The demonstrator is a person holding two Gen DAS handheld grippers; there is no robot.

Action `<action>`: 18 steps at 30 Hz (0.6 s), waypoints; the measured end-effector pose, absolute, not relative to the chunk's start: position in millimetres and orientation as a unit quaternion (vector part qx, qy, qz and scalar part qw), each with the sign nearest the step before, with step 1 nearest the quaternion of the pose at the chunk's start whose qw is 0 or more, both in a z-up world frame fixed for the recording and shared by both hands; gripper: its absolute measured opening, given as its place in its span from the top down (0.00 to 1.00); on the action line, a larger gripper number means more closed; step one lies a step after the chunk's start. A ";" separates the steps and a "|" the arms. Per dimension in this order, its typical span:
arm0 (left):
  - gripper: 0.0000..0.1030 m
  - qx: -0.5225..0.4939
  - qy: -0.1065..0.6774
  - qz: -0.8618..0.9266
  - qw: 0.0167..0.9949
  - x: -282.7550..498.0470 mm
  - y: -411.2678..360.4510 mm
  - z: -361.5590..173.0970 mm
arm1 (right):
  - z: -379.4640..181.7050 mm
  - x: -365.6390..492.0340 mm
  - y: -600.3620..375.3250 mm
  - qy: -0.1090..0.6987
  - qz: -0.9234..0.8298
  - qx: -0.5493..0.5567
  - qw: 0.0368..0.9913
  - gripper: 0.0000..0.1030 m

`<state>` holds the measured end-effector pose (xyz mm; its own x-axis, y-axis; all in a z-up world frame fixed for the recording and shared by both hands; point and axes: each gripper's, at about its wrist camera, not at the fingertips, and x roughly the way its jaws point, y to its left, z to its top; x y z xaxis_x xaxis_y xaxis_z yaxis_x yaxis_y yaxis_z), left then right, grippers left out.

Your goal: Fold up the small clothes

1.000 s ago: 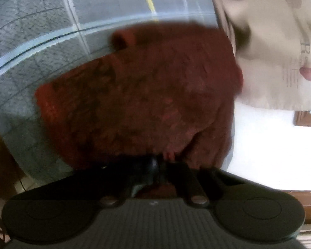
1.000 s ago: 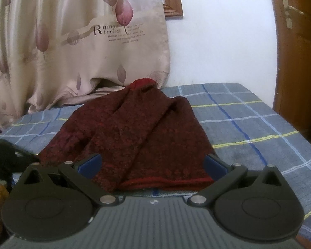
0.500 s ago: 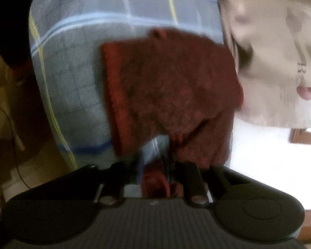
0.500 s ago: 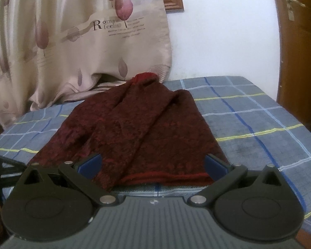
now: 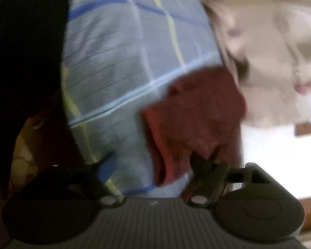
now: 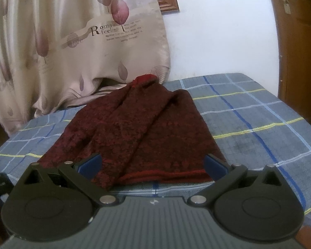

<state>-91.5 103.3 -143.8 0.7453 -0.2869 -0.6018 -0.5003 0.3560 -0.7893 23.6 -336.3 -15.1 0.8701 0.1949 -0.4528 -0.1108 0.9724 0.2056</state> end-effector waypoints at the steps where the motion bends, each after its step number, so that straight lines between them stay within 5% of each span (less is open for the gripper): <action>1: 0.25 -0.557 0.347 0.055 0.753 -90.6 102.8 -141.5 | -14.9 23.7 -335.4 0.242 0.082 0.086 0.963 0.00; 18: 0.26 -0.530 0.360 -0.058 0.766 -56.6 106.6 -138.0 | -18.1 23.5 -321.1 0.258 0.090 0.065 0.960 0.00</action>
